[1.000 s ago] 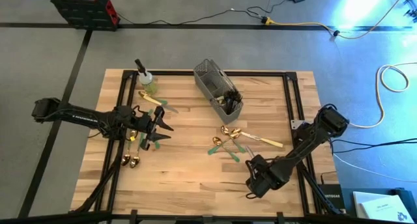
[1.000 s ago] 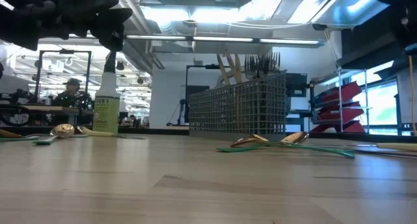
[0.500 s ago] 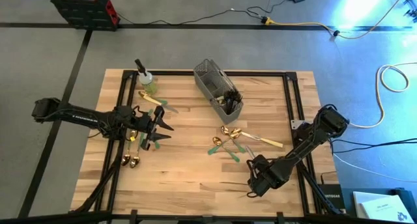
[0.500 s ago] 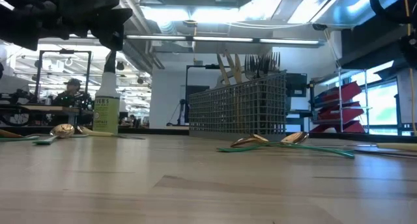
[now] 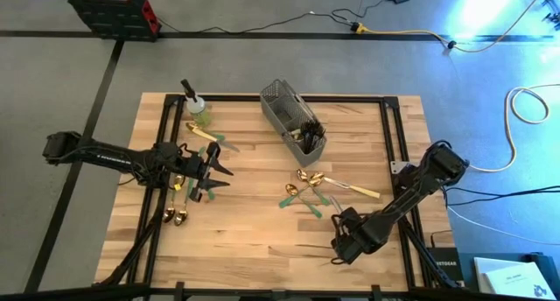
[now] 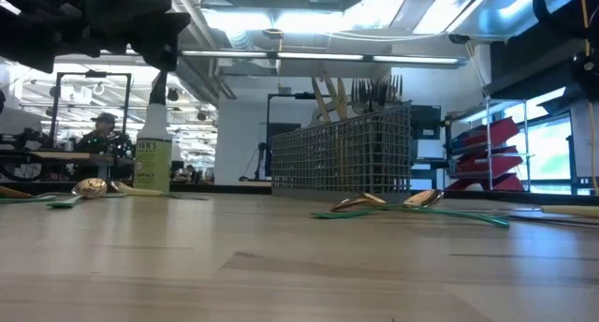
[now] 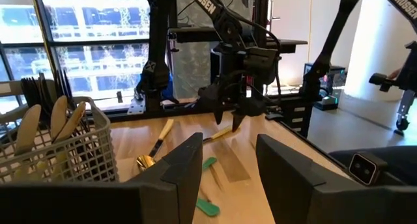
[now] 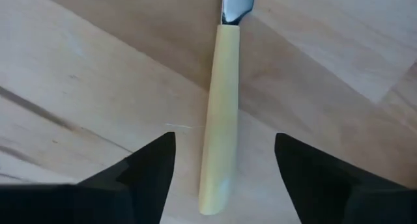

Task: Sort silverware
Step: Put the yellow table knife into the gray silverware organizer

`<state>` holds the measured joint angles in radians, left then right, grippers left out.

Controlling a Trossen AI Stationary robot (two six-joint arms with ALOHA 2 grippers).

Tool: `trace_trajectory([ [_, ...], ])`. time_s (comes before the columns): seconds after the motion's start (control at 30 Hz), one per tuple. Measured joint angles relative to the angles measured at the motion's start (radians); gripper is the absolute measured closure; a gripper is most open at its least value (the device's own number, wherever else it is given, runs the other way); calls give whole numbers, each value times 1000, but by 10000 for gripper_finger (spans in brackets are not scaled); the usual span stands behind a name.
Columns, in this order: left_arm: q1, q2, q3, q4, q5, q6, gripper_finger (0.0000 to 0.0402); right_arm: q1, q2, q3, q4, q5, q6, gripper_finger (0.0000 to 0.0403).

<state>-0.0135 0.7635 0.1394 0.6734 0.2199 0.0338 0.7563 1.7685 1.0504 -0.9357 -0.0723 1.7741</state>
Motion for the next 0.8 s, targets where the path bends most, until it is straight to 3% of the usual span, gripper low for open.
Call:
trace_trajectory([
  [0.37, 0, 0, 0, -8, 0, 0, 272, 41, 57, 4, 42, -27, 0, 169],
  [0.8, 0, 0, 0, -13, 0, -8, 272, 42, 60, 2, 94, -27, 2, 339],
])
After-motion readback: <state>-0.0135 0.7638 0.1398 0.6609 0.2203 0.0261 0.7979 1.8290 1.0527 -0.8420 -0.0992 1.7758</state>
